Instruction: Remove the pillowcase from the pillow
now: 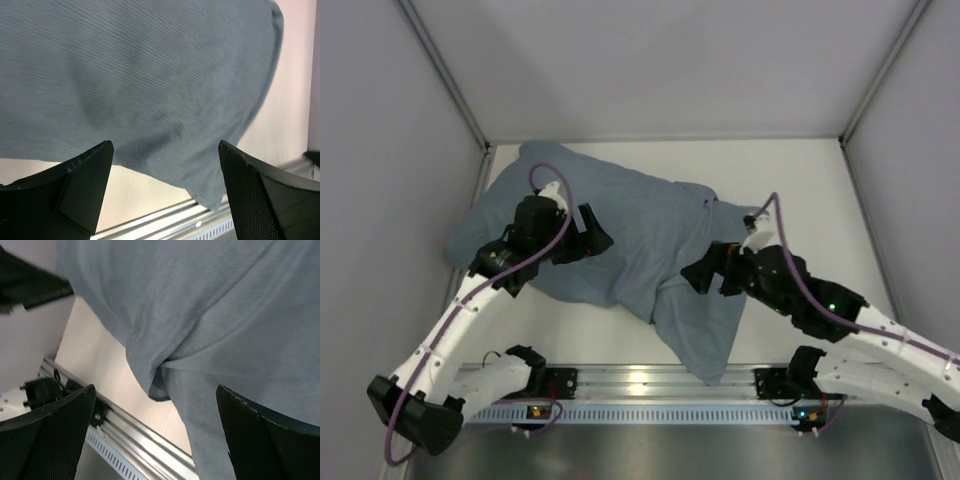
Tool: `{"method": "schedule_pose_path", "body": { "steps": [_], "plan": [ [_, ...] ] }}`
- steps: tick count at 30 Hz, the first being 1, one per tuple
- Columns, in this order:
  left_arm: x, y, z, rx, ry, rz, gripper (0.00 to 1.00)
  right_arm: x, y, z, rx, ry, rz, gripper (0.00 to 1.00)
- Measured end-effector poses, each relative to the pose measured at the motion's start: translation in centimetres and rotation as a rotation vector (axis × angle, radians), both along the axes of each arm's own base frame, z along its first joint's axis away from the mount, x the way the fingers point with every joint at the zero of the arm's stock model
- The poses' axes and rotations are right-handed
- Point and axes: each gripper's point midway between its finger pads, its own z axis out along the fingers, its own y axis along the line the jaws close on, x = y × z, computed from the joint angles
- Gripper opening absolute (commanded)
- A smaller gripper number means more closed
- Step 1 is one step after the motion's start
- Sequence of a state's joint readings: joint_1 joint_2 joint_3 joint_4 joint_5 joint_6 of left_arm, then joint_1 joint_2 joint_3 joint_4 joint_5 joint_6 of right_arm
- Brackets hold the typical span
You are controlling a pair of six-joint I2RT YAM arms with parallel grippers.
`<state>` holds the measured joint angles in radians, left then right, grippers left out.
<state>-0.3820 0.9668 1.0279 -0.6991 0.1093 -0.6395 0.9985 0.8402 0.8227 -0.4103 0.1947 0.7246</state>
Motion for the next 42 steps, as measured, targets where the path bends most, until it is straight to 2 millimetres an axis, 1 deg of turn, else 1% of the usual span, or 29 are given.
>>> {"method": "schedule_pose_path", "body": {
  "steps": [1,3,4,6,8,10,15,17,20,25,28,29,31,32,35,36,39,42],
  "plan": [
    [-0.3,-0.8,-0.2,0.014,0.002,-0.024,0.9,0.2,-1.4,0.7,0.019,-0.017,-0.058,0.99],
    [-1.1,-3.8,-1.2,0.069,0.018,-0.106,0.91,0.4,-4.1,1.4,0.051,-0.037,-0.16,0.99],
    [-1.4,-5.0,-1.5,0.093,0.02,-0.133,0.91,0.4,-5.1,1.3,0.061,-0.038,-0.201,1.0],
    [-1.8,-7.5,-2.4,0.146,0.027,-0.189,0.91,0.7,-6.5,0.1,0.048,-0.018,-0.267,1.0],
    [-2.1,-9.6,-3.1,0.207,0.02,-0.223,0.89,0.9,-7.1,-1.8,0.005,0.021,-0.299,0.99],
    [-2.2,-11.0,-3.1,0.251,-0.004,-0.235,0.88,1.0,-7.5,-3.8,-0.041,0.068,-0.322,0.99],
    [-1.9,-13.7,-2.0,0.354,-0.097,-0.216,0.87,0.5,-7.4,-7.7,-0.106,0.171,-0.338,1.0],
    [-2.0,-14.4,-2.3,0.389,-0.118,-0.209,0.87,0.2,-7.5,-8.8,-0.124,0.201,-0.341,1.0],
    [-2.4,-14.7,-3.7,0.457,-0.117,-0.203,0.87,-0.1,-7.7,-9.4,-0.131,0.221,-0.343,0.99],
    [-2.2,-14.8,-6.0,0.547,-0.11,-0.186,0.86,-0.2,-7.7,-8.7,-0.094,0.216,-0.346,0.99],
    [-1.7,-14.5,-6.9,0.592,-0.109,-0.163,0.77,-0.3,-7.8,-8.0,-0.066,0.202,-0.345,1.0],
    [-1.6,-14.4,-7.1,0.604,-0.11,-0.158,0.67,-0.3,-7.8,-8.0,-0.059,0.199,-0.344,0.99],
    [-1.4,-14.1,-7.3,0.625,-0.114,-0.148,0.55,-0.4,-7.9,-8.1,-0.057,0.199,-0.344,0.99],
    [-1.3,-13.9,-7.3,0.633,-0.117,-0.142,0.44,-0.5,-8.0,-8.2,-0.057,0.199,-0.344,0.99],
    [-1.0,-13.5,-7.1,0.651,-0.132,-0.127,0.29,-0.5,-8.0,-8.4,-0.064,0.205,-0.344,0.99],
    [-1.0,-13.5,-7.0,0.655,-0.136,-0.123,0.22,-0.5,-8.0,-8.5,-0.067,0.207,-0.344,0.99],
    [-0.7,-12.9,-6.7,0.673,-0.152,-0.101,0.18,-0.5,-7.8,-9.0,-0.082,0.22,-0.34,1.0],
    [-0.6,-11.7,-5.7,0.681,-0.174,-0.069,0.17,-0.5,-6.9,-10.1,-0.105,0.251,-0.321,0.99]
  ]
}}
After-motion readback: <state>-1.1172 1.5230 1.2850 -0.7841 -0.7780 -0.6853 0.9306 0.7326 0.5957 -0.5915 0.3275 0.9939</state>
